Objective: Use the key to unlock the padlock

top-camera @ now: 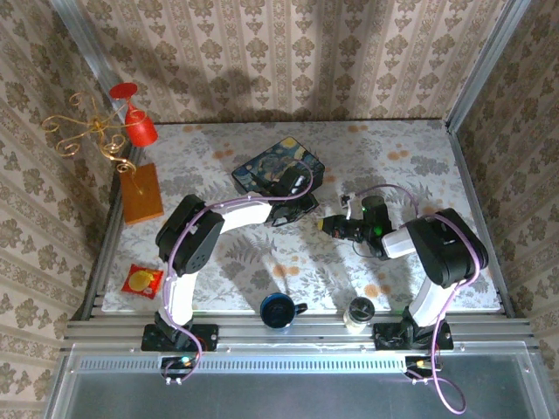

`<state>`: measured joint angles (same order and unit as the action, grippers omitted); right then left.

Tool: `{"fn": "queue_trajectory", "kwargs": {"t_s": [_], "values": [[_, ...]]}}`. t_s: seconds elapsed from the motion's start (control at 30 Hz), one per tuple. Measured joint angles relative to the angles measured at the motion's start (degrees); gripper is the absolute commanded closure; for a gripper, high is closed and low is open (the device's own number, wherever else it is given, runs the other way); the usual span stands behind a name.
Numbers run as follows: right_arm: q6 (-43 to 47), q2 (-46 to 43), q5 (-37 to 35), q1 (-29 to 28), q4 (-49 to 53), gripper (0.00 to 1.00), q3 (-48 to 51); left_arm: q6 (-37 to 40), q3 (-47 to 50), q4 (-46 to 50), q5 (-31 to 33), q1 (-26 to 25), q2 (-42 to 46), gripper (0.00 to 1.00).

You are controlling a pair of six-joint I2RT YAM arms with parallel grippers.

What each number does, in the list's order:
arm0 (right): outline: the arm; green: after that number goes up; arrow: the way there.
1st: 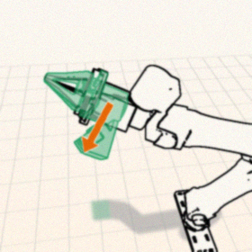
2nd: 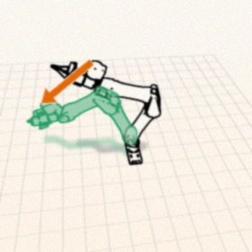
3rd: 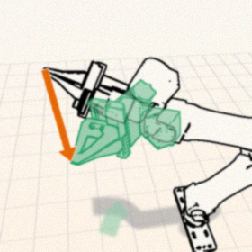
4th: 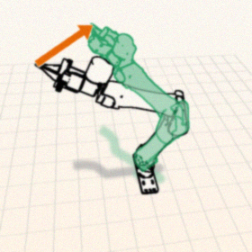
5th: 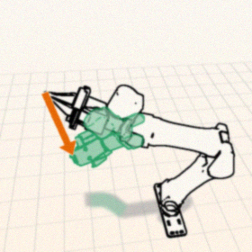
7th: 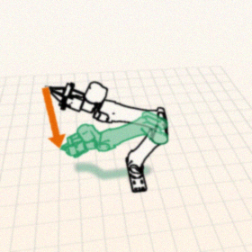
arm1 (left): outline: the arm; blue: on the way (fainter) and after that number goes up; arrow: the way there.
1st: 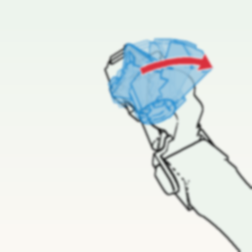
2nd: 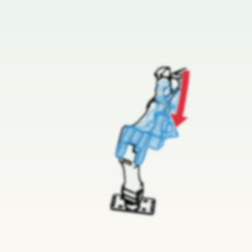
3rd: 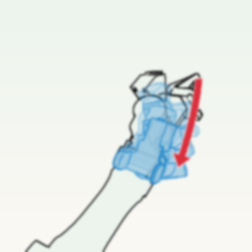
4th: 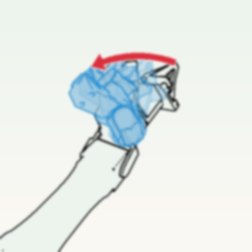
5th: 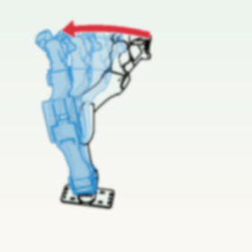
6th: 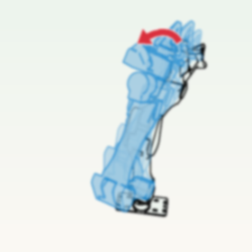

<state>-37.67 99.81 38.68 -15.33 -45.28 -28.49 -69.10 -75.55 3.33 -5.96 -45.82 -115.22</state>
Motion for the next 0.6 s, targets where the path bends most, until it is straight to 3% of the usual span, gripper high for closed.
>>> {"fn": "queue_trajectory", "kwargs": {"t_s": [0.6], "values": [[-3.1,7.7,0.8,1.6,-17.0,1.0,0.1,-1.0,0.4,-0.3,-0.3,0.1,0.2,0.74]]}}
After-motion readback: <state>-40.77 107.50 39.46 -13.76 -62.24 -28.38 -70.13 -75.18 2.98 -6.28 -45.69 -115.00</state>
